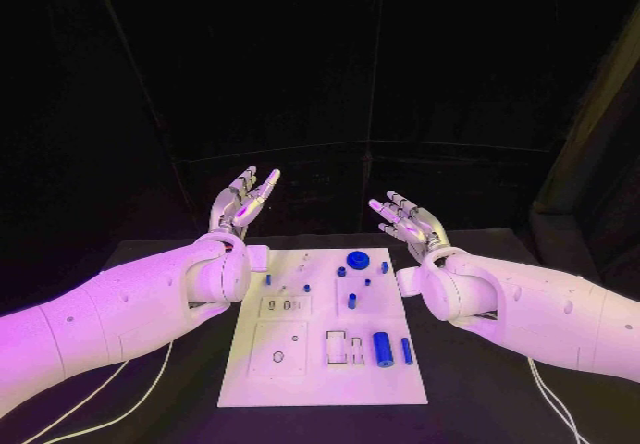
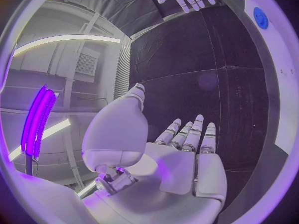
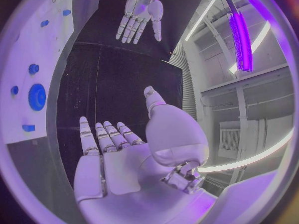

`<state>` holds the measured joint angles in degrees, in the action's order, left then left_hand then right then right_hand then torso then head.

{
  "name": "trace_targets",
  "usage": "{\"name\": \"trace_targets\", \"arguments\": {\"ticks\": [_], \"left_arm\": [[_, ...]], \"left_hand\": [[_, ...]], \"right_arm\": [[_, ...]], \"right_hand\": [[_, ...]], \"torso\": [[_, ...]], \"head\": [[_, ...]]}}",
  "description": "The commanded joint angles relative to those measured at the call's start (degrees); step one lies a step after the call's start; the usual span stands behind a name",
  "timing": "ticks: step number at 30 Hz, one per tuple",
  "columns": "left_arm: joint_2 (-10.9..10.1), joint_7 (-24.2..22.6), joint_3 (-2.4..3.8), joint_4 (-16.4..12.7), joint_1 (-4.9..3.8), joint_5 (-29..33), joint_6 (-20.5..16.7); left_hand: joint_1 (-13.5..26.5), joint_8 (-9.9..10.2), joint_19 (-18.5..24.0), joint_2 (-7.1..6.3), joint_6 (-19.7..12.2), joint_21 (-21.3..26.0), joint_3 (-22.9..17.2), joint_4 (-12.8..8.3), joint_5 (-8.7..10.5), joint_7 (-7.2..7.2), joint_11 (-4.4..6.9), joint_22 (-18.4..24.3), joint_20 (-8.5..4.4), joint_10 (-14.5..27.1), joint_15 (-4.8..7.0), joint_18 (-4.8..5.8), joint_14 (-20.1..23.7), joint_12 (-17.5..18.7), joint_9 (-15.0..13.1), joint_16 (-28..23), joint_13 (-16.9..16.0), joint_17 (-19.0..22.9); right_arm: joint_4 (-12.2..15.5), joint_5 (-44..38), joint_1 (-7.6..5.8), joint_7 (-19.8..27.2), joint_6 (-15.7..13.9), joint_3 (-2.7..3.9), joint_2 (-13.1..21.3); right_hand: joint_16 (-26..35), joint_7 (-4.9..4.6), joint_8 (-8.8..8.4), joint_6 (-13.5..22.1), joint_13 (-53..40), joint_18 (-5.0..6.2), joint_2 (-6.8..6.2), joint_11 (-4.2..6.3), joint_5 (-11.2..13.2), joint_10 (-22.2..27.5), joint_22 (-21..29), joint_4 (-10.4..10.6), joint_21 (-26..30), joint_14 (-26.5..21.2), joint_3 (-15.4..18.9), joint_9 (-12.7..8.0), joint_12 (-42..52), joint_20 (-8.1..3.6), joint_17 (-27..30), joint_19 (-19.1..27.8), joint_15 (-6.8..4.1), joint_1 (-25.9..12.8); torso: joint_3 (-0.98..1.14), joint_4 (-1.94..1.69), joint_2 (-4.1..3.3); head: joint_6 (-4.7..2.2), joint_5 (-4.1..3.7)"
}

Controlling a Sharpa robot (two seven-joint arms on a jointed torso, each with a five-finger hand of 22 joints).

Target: Assemble the parts on the task board

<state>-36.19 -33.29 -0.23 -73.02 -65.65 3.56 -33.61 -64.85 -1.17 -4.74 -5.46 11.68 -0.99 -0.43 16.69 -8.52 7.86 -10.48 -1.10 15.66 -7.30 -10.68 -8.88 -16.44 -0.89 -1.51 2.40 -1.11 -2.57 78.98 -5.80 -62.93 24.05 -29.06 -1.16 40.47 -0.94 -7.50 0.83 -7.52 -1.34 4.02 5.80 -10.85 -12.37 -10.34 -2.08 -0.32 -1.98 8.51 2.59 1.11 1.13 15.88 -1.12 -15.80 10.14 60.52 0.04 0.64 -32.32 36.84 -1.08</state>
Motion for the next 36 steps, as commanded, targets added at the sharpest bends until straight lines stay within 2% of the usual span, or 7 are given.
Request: {"name": "trace_targets", "arguments": {"ticks": [1,14,18,20,24,28,36], "left_arm": [[0.3,-3.7,0.02,0.7,-0.3,1.4,5.1],[-2.6,-3.5,-0.05,-0.2,-0.29,2.1,6.2],[-3.5,-3.8,-0.07,-1.0,-0.28,2.1,6.8],[-4.0,-4.2,-0.08,-1.6,-0.27,1.9,7.1],[-5.2,-4.8,-0.09,-2.7,-0.24,1.1,7.7],[-6.8,-4.7,-0.09,-3.7,-0.23,-0.5,9.0],[-10.3,-5.1,-0.1,-8.0,-0.23,-3.8,12.5]], "left_hand": [[-0.7,-0.4,0.0,0.0,0.3,-0.2,0.0,0.3,-0.2,4.92,-0.42,-0.1,0.32,0.0,0.04,-0.54,-0.6,-0.2,-0.1,0.3,0.0,-0.1],[-1.9,-0.5,0.0,1.48,0.9,-0.3,-1.0,0.1,-0.07,5.65,-1.19,-0.1,0.54,-0.9,-0.41,-0.34,-1.3,-0.4,-0.2,0.9,-0.2,-0.3],[-3.6,-0.8,-0.1,2.76,2.9,-0.5,-1.2,-0.2,0.17,6.2,-1.77,-0.2,0.52,-3.2,-0.73,0.01,-3.4,-0.7,-0.4,2.1,-0.4,-0.7],[-5.0,-1.2,-1.5,3.39,5.3,-1.1,-1.4,-0.7,0.23,7.08,-2.78,-0.5,0.93,-7.0,-1.49,0.31,-6.5,-1.4,-0.6,3.5,-0.8,-1.2],[-8.6,-3.4,-14.0,4.69,15.3,-6.7,-2.0,-3.0,0.46,8.3,-4.3,-3.6,1.27,-23.9,-2.77,1.39,-20.8,-5.5,-1.8,9.1,-2.6,-3.3],[-11.3,-7.0,-34.3,5.57,32.0,-15.4,-1.5,-6.1,0.53,7.18,-1.86,-7.2,0.75,-42.0,0.58,-1.45,-34.2,-9.7,-3.2,13.0,-3.5,-4.3],[-12.7,-8.3,-45.1,6.15,42.6,-17.9,-0.4,-9.0,1.33,4.72,1.23,-6.8,-2.2,-52.7,3.92,-1.8,-45.1,-10.1,-3.0,13.5,-2.9,-4.9]], "right_arm": [[-1.1,-4.8,-0.42,-3.0,9.3,-0.05,-0.4],[-4.6,-12.2,-0.73,-1.6,8.2,-0.14,0.6],[-4.7,-14.7,-1.0,-1.1,7.0,-0.12,0.8],[-5.0,-16.6,-1.29,-0.7,6.2,-0.12,0.9],[-5.8,-22.1,-1.96,-0.3,5.4,-0.1,0.9],[-6.8,-28.7,-3.31,-1.0,5.2,-0.1,0.7],[-8.6,-46.7,-6.35,-9.7,7.9,-0.08,-0.1]], "right_hand": [[-0.4,-6.43,0.52,-2.1,-0.3,0.97,0.74,-1.11,-0.6,-2.4,-0.2,-1.6,-0.4,1.9,0.1,0.3,0.5,0.85,-0.3,-1.2,1.13,3.9],[-1.2,-6.21,1.5,-10.7,-1.0,0.49,1.43,-1.02,0.0,-11.6,-0.8,-7.0,-1.3,9.0,-0.9,1.0,1.3,0.9,-0.9,-5.4,1.15,9.9],[-2.9,-6.37,2.23,-17.3,-1.6,1.82,1.18,-1.75,-0.1,-21.3,-1.9,-9.4,-3.5,18.7,-1.3,1.5,2.5,0.76,-1.6,-13.2,1.73,12.8],[-5.8,-7.23,3.58,-24.5,-2.7,3.83,1.21,-2.56,-1.1,-34.2,-3.3,-10.9,-6.6,30.3,-1.8,2.3,5.1,0.55,-2.6,-22.2,2.35,14.4],[-8.3,-6.51,5.65,-36.8,-2.6,6.17,1.44,-0.8,-0.7,-42.0,-4.2,-12.8,-9.6,40.8,-2.8,3.2,6.9,0.53,-2.9,-27.8,0.29,16.0],[-9.1,-5.28,5.78,-44.7,-2.2,6.54,1.47,0.92,-0.2,-48.1,-5.1,-14.9,-13.1,48.6,-3.9,2.9,6.4,-1.45,-2.6,-34.6,-1.98,15.8],[-9.4,-3.97,5.3,-49.9,-2.2,6.41,1.58,3.07,2.1,-55.1,-7.6,-16.2,-19.2,57.7,-6.5,2.7,5.0,-5.21,-2.6,-42.2,-5.19,16.0]], "torso": [[0.0,0.03,-0.03],[-0.32,-0.02,-0.74],[-0.27,-0.1,-1.26],[-0.27,-0.16,-1.66],[-0.3,-0.3,-2.34],[-0.33,-0.78,-3.52],[-0.66,-1.63,-5.59]], "head": [[-0.01,0.01],[0.51,0.12],[0.46,0.15],[0.28,0.16],[0.08,0.13],[-0.45,-0.22],[-1.13,-1.14]]}}
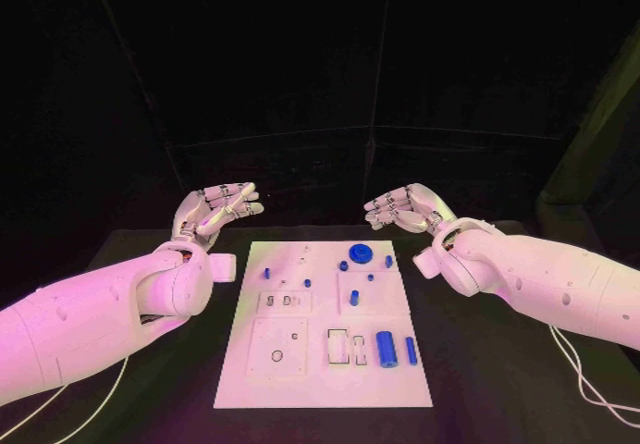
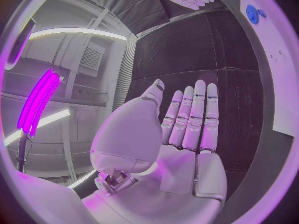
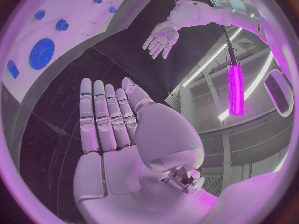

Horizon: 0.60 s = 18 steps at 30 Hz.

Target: Assemble the parts on the task board

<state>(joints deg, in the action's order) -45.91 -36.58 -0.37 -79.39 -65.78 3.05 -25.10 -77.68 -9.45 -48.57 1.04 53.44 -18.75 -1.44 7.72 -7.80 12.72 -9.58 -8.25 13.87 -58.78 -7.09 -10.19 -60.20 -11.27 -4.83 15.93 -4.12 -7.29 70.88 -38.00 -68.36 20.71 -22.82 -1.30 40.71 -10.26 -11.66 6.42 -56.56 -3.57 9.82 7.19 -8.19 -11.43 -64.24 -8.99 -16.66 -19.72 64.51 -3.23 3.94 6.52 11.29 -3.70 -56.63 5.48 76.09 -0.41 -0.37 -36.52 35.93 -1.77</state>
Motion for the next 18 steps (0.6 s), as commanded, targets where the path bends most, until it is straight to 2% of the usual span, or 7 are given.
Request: {"name": "trace_targets", "arguments": {"ticks": [1,4,8,10,12,15,18], "left_arm": [[-0.9,-2.1,0.05,-2.3,-0.09,-3.5,4.5],[-1.4,-2.5,0.05,-4.1,-0.09,-3.9,5.3],[-1.8,-2.4,0.03,-5.8,-0.08,-4.2,5.7],[-1.9,-2.2,0.0,-6.5,-0.08,-4.2,6.0],[-2.0,-2.0,-0.03,-7.2,-0.07,-4.3,6.4],[-2.1,-1.6,-0.06,-7.9,-0.07,-4.3,7.1],[-2.3,-1.2,-0.18,-8.5,-0.07,-4.4,7.3]], "left_hand": [[0.5,0.2,-2.0,-0.55,1.2,-0.1,1.2,0.1,1.41,-0.26,0.43,0.5,-0.61,-1.7,0.54,-0.49,-2.3,0.5,0.5,-0.1,0.2,-0.3],[0.3,0.7,-3.0,-0.56,1.7,0.1,1.9,-0.5,2.11,-0.42,0.6,0.9,-0.89,-2.5,0.78,-0.46,-3.4,1.4,0.8,-0.6,0.3,-0.6],[-1.0,1.3,-3.9,0.15,2.4,0.6,1.7,-1.7,2.1,-0.59,0.84,1.5,-1.15,-3.5,1.01,-0.45,-4.3,2.3,1.0,-1.4,0.3,-0.9],[-1.2,1.4,-4.1,0.31,2.5,0.7,1.7,-1.9,2.09,-0.59,0.84,1.6,-1.18,-3.6,1.03,-0.44,-4.4,2.5,1.0,-1.6,0.3,-0.9],[-1.4,1.6,-4.1,0.45,2.5,0.9,1.6,-2.1,2.07,-0.58,0.83,1.7,-1.18,-3.7,1.01,-0.42,-4.4,2.8,1.1,-1.9,0.4,-1.0],[-1.9,2.1,-4.1,0.84,2.4,1.3,1.4,-2.7,2.03,-0.51,0.74,2.1,-1.14,-3.6,0.92,-0.4,-4.3,3.5,1.1,-2.5,0.4,-1.0],[-2.4,2.5,-4.1,1.07,2.4,1.6,1.0,-3.2,2.0,-0.4,0.65,2.4,-1.08,-3.5,0.84,-0.38,-4.2,4.1,1.1,-3.0,0.4,-1.0]], "right_arm": [[-0.7,-16.8,-1.23,-7.8,2.2,0.06,-0.4],[-0.8,-23.6,-1.85,-11.4,3.8,0.07,-0.6],[-0.5,-33.0,-2.25,-14.8,6.3,0.1,-1.2],[-0.1,-37.5,-2.38,-16.3,7.5,0.11,-1.4],[0.5,-41.8,-2.53,-18.0,8.3,0.12,-1.7],[1.5,-46.4,-2.67,-20.8,8.9,0.14,-1.8],[2.6,-49.3,-2.74,-23.4,9.6,0.15,-1.9]], "right_hand": [[-0.1,0.34,-0.39,-1.3,0.0,0.62,0.05,0.64,1.6,-2.0,-1.2,0.1,-2.4,2.7,-0.8,-0.1,-0.5,-1.02,0.0,-2.1,-0.82,0.4],[-0.7,0.8,-0.73,-2.3,-0.1,0.68,-0.88,1.3,1.8,-3.6,-2.9,0.1,-5.7,6.5,-1.2,-0.1,-1.0,-2.3,-0.2,-4.6,-1.93,0.6],[-4.4,1.7,-1.08,-3.5,-0.2,0.8,-2.42,2.71,1.0,-5.8,-6.4,0.1,-12.4,15.6,-1.4,-0.1,-1.5,-4.61,-1.2,-10.1,-4.4,0.8],[-9.9,2.35,-1.47,-3.9,-0.2,0.57,-3.54,3.38,0.2,-6.5,-8.4,0.1,-15.8,22.2,-1.4,-0.1,-2.0,-5.83,-3.8,-12.1,-5.76,0.3],[-17.6,2.88,-2.18,-4.3,-0.2,0.34,-3.69,3.52,-0.1,-6.8,-10.6,0.2,-19.4,21.6,-2.4,-0.2,-2.8,-6.41,-8.1,-12.2,-6.12,-0.3],[-22.7,2.54,-2.7,-4.2,-0.1,0.42,-4.47,3.36,0.2,-6.0,-12.6,0.4,-22.5,22.1,-2.8,-0.2,-3.0,-6.42,-11.5,-11.7,-6.17,-1.8],[-26.8,2.45,-2.76,-4.1,-0.1,0.47,-4.54,3.36,0.7,-5.1,-14.4,0.5,-25.3,21.7,-3.7,-0.2,-2.9,-6.29,-14.3,-11.4,-6.07,-2.7]], "torso": [[-0.26,-0.81,-1.66],[-0.44,-1.52,-2.31],[-0.62,-2.1,-3.18],[-0.68,-2.44,-3.53],[-0.73,-2.74,-4.07],[-0.75,-3.04,-4.65],[-0.77,-3.22,-5.0]], "head": [[-0.22,-0.66],[-0.08,-1.28],[-0.08,-1.64],[-0.1,-2.06],[-0.31,-2.33],[-0.39,-2.36],[-0.41,-2.6]]}}
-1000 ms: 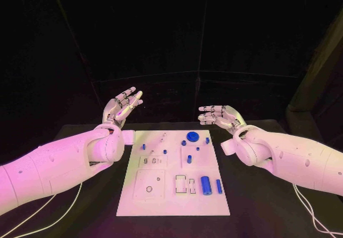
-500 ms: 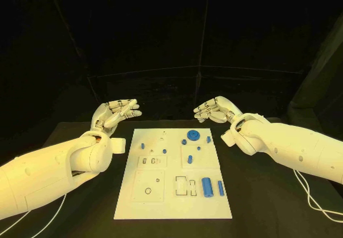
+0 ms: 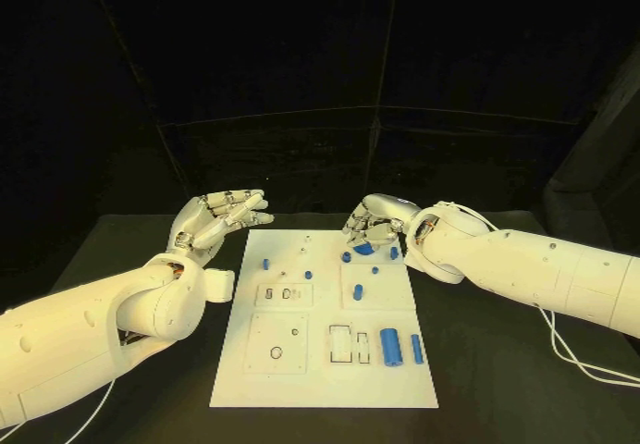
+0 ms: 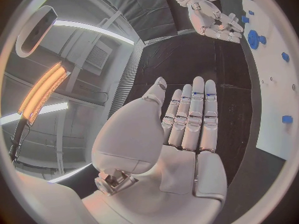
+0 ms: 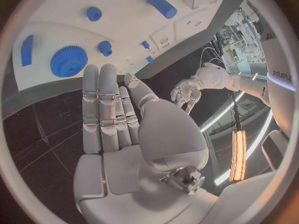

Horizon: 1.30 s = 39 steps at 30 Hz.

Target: Assemble the parts on the task board

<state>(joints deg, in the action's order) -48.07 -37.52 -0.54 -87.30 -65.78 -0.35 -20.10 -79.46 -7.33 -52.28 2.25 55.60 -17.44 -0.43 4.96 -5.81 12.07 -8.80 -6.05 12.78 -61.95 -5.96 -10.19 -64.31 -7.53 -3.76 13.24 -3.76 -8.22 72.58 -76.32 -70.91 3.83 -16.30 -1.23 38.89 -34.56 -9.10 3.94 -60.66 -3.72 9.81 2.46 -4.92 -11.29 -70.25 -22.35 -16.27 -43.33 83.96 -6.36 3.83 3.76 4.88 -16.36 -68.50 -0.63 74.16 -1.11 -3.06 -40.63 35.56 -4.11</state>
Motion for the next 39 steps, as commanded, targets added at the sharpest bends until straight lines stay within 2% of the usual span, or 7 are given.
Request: {"name": "trace_targets", "arguments": {"ticks": [1,7,13,27,30,34,39], "left_arm": [[-0.2,-0.1,-0.11,-0.8,-0.07,-1.1,2.3],[-0.6,0.6,-0.38,-1.7,-0.08,-1.4,2.2],[-0.8,1.0,-0.44,-1.8,-0.08,-1.5,2.2],[-1.3,2.2,-0.46,-1.8,-0.1,-1.5,2.0],[-1.3,2.4,-0.46,-1.7,-0.1,-1.5,2.1],[-1.3,2.6,-0.46,-1.7,-0.1,-1.5,2.3],[-1.3,2.7,-0.46,-1.6,-0.1,-1.5,2.5]], "left_hand": [[-0.6,0.4,-0.4,-0.15,0.2,0.3,0.0,-0.4,0.02,0.25,-0.14,0.2,0.02,-0.3,-0.29,-0.39,-0.1,0.3,0.0,-0.3,0.1,-0.1],[0.5,0.8,-0.6,-0.37,0.4,0.7,0.7,-0.3,0.44,0.39,-0.28,0.5,0.14,-0.6,-0.41,-0.39,-0.3,1.0,0.0,-1.0,0.0,-0.2],[0.6,0.9,-0.6,-0.4,0.4,0.7,0.8,-0.3,0.53,0.4,-0.29,0.6,0.16,-0.6,-0.42,-0.39,-0.3,1.1,0.0,-1.1,0.0,-0.2],[0.9,1.1,-0.8,-0.45,0.4,0.8,1.0,-0.3,0.63,0.52,-0.38,0.7,0.17,-0.6,-0.45,-0.41,-0.4,1.4,0.0,-1.4,0.0,-0.3],[0.9,1.2,-1.0,-0.43,0.4,0.8,1.1,-0.3,0.63,0.58,-0.43,0.7,0.17,-0.6,-0.47,-0.41,-0.4,1.5,0.0,-1.5,0.0,-0.3],[1.0,1.4,-1.1,-0.38,0.2,0.8,1.1,-0.4,0.63,0.65,-0.49,0.8,0.19,-0.4,-0.51,-0.4,-0.4,1.7,0.1,-1.6,0.0,-0.3],[1.0,1.4,-1.1,-0.34,0.2,0.8,1.1,-0.4,0.63,0.66,-0.52,0.8,0.2,-0.4,-0.53,-0.39,-0.4,1.8,0.1,-1.7,0.0,-0.3]], "right_arm": [[1.3,-11.9,-0.21,-7.5,3.4,0.08,-0.1],[2.4,-15.6,-0.3,-10.6,5.1,0.09,-0.6],[3.0,-17.6,-0.38,-11.9,6.7,0.1,-0.7],[3.9,-20.1,-0.41,-13.8,8.7,0.11,-0.8],[3.6,-20.2,-0.41,-14.0,9.2,0.11,-1.0],[3.3,-20.3,-0.41,-14.1,10.0,0.11,-1.2],[3.0,-20.7,-0.41,-14.2,11.0,0.11,-1.3]], "right_hand": [[-4.7,-0.14,-0.32,0.1,0.0,0.53,-0.02,0.25,0.7,1.2,-2.1,-0.1,-3.3,1.7,-1.2,-0.1,0.0,0.2,-3.2,0.8,0.13,-1.0],[-14.0,-0.14,-0.31,0.8,0.1,0.22,-0.85,-0.09,1.3,2.7,-7.7,0.4,-9.4,1.2,-2.4,-0.1,-0.2,0.56,-12.6,1.3,0.39,-2.4],[-21.3,-0.07,-0.24,0.9,0.0,-0.63,-1.39,-0.26,1.4,2.9,-15.2,0.6,-16.0,0.7,-3.6,0.0,-0.1,0.84,-20.3,0.5,0.48,-2.8],[-26.7,-0.05,-0.11,0.5,0.0,-1.3,-0.97,-0.27,2.2,3.0,-20.8,1.1,-20.8,0.7,-5.5,0.0,0.0,1.04,-26.1,-0.3,0.61,-2.6],[-27.8,0.11,0.01,-0.2,0.0,-1.37,0.04,-0.14,3.7,2.5,-21.9,1.3,-21.9,0.5,-7.5,0.1,0.0,1.0,-27.0,-0.2,0.5,-2.2],[-29.3,0.66,0.34,-1.6,0.0,-1.62,0.93,0.35,4.4,1.2,-23.9,1.5,-23.6,0.5,-10.0,0.2,0.2,0.79,-28.6,-0.7,0.18,-1.9],[-30.3,0.89,0.21,-2.4,0.0,-1.78,0.47,0.59,4.6,0.5,-25.1,1.9,-24.7,0.3,-12.1,0.1,0.0,0.61,-29.3,-0.7,0.04,-2.3]], "torso": [[-0.07,-0.58,-1.07],[-0.17,-0.64,-1.59],[-0.27,-1.0,-1.81],[-0.13,-1.28,-1.99],[-0.07,-1.27,-2.04],[-0.06,-1.3,-2.01],[-0.07,-1.43,-2.0]], "head": [[0.02,-0.38],[-0.02,-0.52],[0.09,-0.67],[0.59,-0.63],[0.34,-0.53],[0.56,-0.56],[0.74,-0.8]]}}
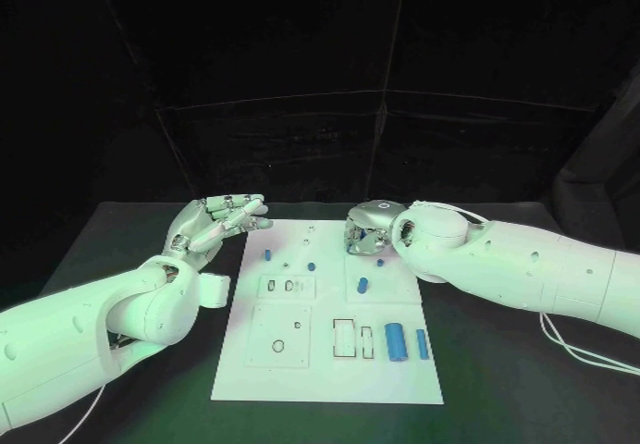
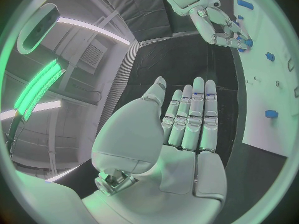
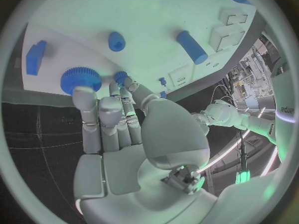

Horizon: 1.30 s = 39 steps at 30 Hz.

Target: Assemble the parts on the task board

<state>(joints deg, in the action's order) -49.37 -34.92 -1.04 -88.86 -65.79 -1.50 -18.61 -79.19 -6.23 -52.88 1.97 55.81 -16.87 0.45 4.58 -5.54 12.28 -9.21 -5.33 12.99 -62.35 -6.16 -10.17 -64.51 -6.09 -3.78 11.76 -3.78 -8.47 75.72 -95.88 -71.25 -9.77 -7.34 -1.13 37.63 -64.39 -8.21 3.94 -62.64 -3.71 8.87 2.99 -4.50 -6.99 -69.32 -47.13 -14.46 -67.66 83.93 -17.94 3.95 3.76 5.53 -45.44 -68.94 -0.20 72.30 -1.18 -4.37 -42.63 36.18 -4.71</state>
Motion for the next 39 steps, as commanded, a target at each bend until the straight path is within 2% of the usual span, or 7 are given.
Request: {"name": "trace_targets", "arguments": {"ticks": [1,11,16,23,26,35,39], "left_arm": [[0.0,0.2,0.05,0.0,-0.09,-0.4,1.0],[0.0,0.4,0.04,0.1,-0.1,-0.4,1.4],[0.0,0.5,0.04,0.1,-0.11,-0.4,1.6],[-0.1,0.8,0.04,0.1,-0.15,-0.4,1.7],[-0.2,1.0,0.04,0.2,-0.16,-0.4,1.8],[-0.4,1.9,0.04,0.2,-0.19,-0.4,2.5],[-0.6,2.0,0.04,0.3,-0.21,-0.4,2.5]], "left_hand": [[0.7,0.3,-0.5,-0.06,0.0,0.2,0.2,0.0,0.36,0.45,-0.1,0.1,-0.01,0.0,-0.32,-0.4,-0.2,0.3,0.1,-0.2,0.1,0.0],[0.6,0.5,-0.5,0.15,-0.1,0.3,0.2,-0.2,0.33,0.45,-0.14,0.2,0.02,0.1,-0.38,-0.38,-0.1,0.6,0.1,-0.4,0.1,-0.1],[0.6,0.6,-0.5,0.17,-0.1,0.4,0.2,-0.3,0.34,0.48,-0.17,0.2,0.03,0.2,-0.4,-0.38,-0.1,0.7,0.1,-0.5,0.1,-0.1],[0.6,0.7,-0.5,0.2,-0.2,0.5,0.3,-0.4,0.37,0.56,-0.24,0.3,0.06,0.3,-0.44,-0.37,-0.1,0.9,0.1,-0.7,0.1,-0.1],[0.6,0.8,-0.5,0.21,-0.3,0.5,0.3,-0.4,0.37,0.57,-0.25,0.3,0.07,0.3,-0.45,-0.37,-0.1,1.0,0.1,-0.7,0.1,-0.1],[0.6,1.1,-0.4,0.38,-0.5,0.7,0.4,-0.6,0.43,0.74,-0.42,0.5,0.18,0.7,-0.6,-0.35,0.1,1.4,0.1,-1.2,0.1,-0.1],[0.6,1.1,-0.4,0.39,-0.5,0.8,0.4,-0.6,0.42,0.74,-0.43,0.5,0.18,0.7,-0.61,-0.35,0.1,1.4,0.1,-1.2,0.1,-0.1]], "right_arm": [[-0.3,-1.1,-0.07,-0.6,2.3,0.01,-0.1],[-1.7,-1.2,-0.06,-0.3,3.2,0.0,-1.3],[-2.2,-1.0,-0.06,-0.3,3.2,0.0,-1.6],[-3.3,-0.8,-0.06,0.0,3.4,0.0,-1.7],[-3.3,-0.5,-0.06,0.6,1.6,0.0,-1.6],[-2.9,2.6,-0.07,3.6,-8.3,0.01,-1.2],[-2.7,3.0,-0.36,3.9,-10.7,0.03,-1.3]], "right_hand": [[-0.6,0.0,0.2,-0.5,0.0,-0.86,-0.17,0.2,0.4,-0.5,-0.5,0.1,-0.5,0.3,-0.7,0.0,0.0,-0.04,-0.4,-0.3,-0.39,-0.5],[-1.0,-0.25,-0.3,0.1,0.1,-0.93,-2.01,-0.04,1.1,0.2,-1.2,0.9,-1.4,0.0,-2.6,-0.2,-0.2,0.12,-0.3,0.1,-0.18,-1.5],[-1.2,-0.37,-0.34,0.4,0.1,-0.94,-2.47,-0.15,1.3,0.5,-1.4,1.2,-1.5,-0.1,-3.1,-0.2,-0.2,0.19,-0.4,0.2,-0.09,-1.7],[-1.4,-0.25,-0.19,0.3,0.1,-0.94,-2.79,-0.15,1.3,0.4,-1.5,1.4,-1.7,-0.1,-3.8,-0.1,-0.1,0.25,-0.6,0.3,-0.11,-1.6],[-2.3,-0.1,0.11,-0.4,0.0,-1.08,-2.82,0.08,1.0,-0.4,-2.5,1.5,-2.4,0.1,-4.8,0.0,0.1,0.18,-1.8,-0.1,-0.25,-1.1],[-3.9,-0.33,0.08,-0.9,0.0,-1.47,-3.76,0.09,0.7,-1.1,-4.8,1.8,-4.0,0.5,-5.9,0.0,0.0,0.09,-3.8,-1.3,-0.28,-1.0],[-4.1,-0.47,-0.03,-0.8,0.0,-1.5,-4.12,-0.01,0.4,-1.0,-4.9,1.9,-4.2,0.5,-6.3,0.0,-0.1,0.12,-3.9,-1.3,-0.22,-0.9]], "torso": [[-0.01,-0.14,-0.01],[-0.05,-0.3,-0.01],[-0.08,-0.47,0.0],[-0.09,-0.5,-0.01],[-0.09,-0.51,-0.01],[-0.13,-0.65,0.05],[-0.16,-0.7,0.03]], "head": [[0.17,-0.25],[0.47,-0.44],[0.46,-0.56],[0.34,-0.72],[0.42,-0.66],[0.21,-0.7],[0.07,-0.63]]}}
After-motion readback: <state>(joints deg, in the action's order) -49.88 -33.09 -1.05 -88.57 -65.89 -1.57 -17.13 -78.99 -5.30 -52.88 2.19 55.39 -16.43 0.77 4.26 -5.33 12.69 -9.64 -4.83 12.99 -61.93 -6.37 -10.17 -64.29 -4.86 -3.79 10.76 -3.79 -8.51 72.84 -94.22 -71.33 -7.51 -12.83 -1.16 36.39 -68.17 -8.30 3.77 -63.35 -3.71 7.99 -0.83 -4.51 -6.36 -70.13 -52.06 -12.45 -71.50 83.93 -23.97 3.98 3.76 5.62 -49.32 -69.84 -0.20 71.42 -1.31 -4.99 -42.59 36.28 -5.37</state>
